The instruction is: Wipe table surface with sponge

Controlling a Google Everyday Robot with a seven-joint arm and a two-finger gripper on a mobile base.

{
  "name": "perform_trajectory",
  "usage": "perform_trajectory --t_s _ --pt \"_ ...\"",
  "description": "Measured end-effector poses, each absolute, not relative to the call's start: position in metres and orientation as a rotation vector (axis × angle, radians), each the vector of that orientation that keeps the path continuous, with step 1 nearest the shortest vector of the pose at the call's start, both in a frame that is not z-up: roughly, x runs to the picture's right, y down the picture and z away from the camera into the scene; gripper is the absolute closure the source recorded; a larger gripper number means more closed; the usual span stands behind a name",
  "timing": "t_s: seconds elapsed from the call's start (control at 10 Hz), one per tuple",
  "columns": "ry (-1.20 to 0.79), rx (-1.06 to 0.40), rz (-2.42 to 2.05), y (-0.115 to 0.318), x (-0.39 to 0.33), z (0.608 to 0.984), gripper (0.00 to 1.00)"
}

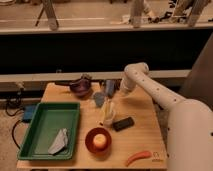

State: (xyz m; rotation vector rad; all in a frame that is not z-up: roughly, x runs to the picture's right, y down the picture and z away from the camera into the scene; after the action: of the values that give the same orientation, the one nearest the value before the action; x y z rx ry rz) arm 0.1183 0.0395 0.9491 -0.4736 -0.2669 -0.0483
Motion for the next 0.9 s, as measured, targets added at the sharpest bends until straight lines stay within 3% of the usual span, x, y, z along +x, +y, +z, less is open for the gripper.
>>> perform_trajectory --t_s 0.4,0.5,0.9 --pt "-0.325 -0.367 -0.122 0.028 0.113 0.950 0.27" --pt "-0.340 -0.346 -0.137 0.024 0.114 0.951 0.21" --pt "-0.460 -0.235 -0.272 0.009 0.113 0.952 0.20"
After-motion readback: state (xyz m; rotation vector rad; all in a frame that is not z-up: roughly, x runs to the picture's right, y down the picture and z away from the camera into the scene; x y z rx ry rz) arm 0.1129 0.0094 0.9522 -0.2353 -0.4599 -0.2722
